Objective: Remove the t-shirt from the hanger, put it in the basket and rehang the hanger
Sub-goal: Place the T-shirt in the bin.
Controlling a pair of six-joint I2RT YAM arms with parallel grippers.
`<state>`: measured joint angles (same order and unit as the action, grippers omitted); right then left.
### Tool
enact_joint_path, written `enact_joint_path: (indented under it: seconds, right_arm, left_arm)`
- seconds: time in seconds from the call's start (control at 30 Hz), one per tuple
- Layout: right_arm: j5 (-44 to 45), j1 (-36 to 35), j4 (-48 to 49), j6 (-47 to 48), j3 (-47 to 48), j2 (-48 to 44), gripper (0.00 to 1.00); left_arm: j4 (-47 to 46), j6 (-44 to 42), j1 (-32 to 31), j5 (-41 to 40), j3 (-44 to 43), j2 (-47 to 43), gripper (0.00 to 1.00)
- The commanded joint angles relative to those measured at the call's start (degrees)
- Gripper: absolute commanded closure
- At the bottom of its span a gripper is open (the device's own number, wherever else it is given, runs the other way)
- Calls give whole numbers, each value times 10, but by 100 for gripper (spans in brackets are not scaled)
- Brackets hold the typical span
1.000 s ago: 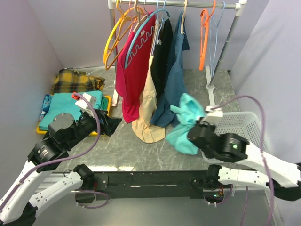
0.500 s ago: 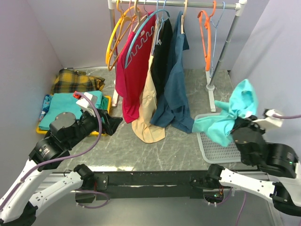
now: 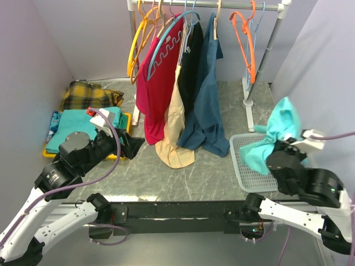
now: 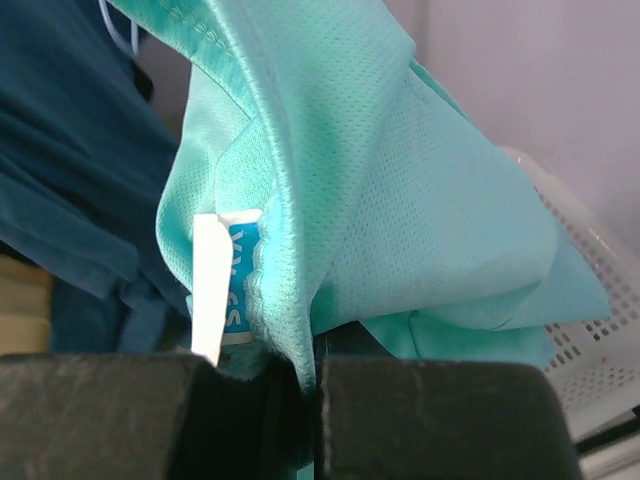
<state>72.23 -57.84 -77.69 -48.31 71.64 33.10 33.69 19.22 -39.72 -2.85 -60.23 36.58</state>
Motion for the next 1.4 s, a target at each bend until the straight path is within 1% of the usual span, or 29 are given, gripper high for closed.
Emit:
enact_joint_path:
  seconds: [0.0,0.07,0.1,0.13,0.17,0.2,0.23,0.27,0.3,0.33,0.37,0.43,0.6,0.8,0.9,1.0,1.03,1.07,1.13,1.17,1.23,1.3,1.33,1.37]
  right_arm:
    - [-31,8,13,-14,-54,-7,100]
    - [-50,19,43,1,-86,-1,100]
    - [-62,52,97,53,-97,9,100]
    - [-79,79,119,72,-111,19,100]
    - [-138,119,192,108,-123,34,100]
    - [-182,163,232,180,-140,42,100]
    - [-243,268,267,206,-168,51,100]
    - [-293,314,310,217,-178,70,100]
    - [-369,349,330,221,-191,77,100]
    - [-391,388,348,218,-212,82,100]
    - [-405,396,377,209,-221,87,100]
    - [-430,400,393,198,-232,95,100]
    - [-428,409,410,174,-258,127,100]
    - [-496,471,465,183,-295,162,100]
    - [-481,485,459,169,-312,184,100]
    - [-467,498,460,150,-336,179,100]
    - [-466,502,458,142,-339,174,99]
    - [-460,505,454,139,-339,176,93]
    - [-457,519,449,132,-338,186,87]
    - [-454,525,446,128,-337,194,81]
    - [-450,534,443,116,-337,222,76]
    - [-432,536,435,97,-335,246,76]
    - [-422,540,419,64,-331,268,80]
    - [-414,541,415,52,-322,276,82]
  left_arm:
    - [-17,1,-1,0,-5,2,8]
    - [-15,1,-1,0,-5,1,8]
    - [-15,1,-2,0,-5,0,7]
    - [-14,2,-1,-1,-5,-1,7]
    - [-13,3,-1,-1,-6,-1,7]
    - [-13,4,-2,-1,-6,-3,7]
    - [-13,4,-1,-1,-7,-3,7]
    - [-13,5,-1,0,-7,-4,7]
    - [-13,6,-2,0,-7,-5,7]
    - [-11,6,-2,-1,-7,-6,6]
    - [-11,8,-1,-1,-7,-7,6]
    - [-10,8,-2,-2,-9,-5,6]
    - [-12,5,-1,-5,-7,2,5]
    - [-11,6,-1,-8,-7,-1,5]
    - [-12,5,-1,-10,-7,-4,4]
    - [-16,6,-2,-8,-6,-3,3]
    - [-19,6,-1,-8,-6,-3,2]
    - [-20,6,-1,-8,-6,0,3]
    - [-20,6,-2,-10,-6,1,2]
    - [-21,6,-1,-11,-6,1,2]
    - [-23,7,-2,-16,-5,0,2]
    - [-28,10,-1,-26,-2,-4,2]
    - [-30,13,-2,-29,-1,-5,2]
    - [-32,13,-2,-35,-1,-5,1]
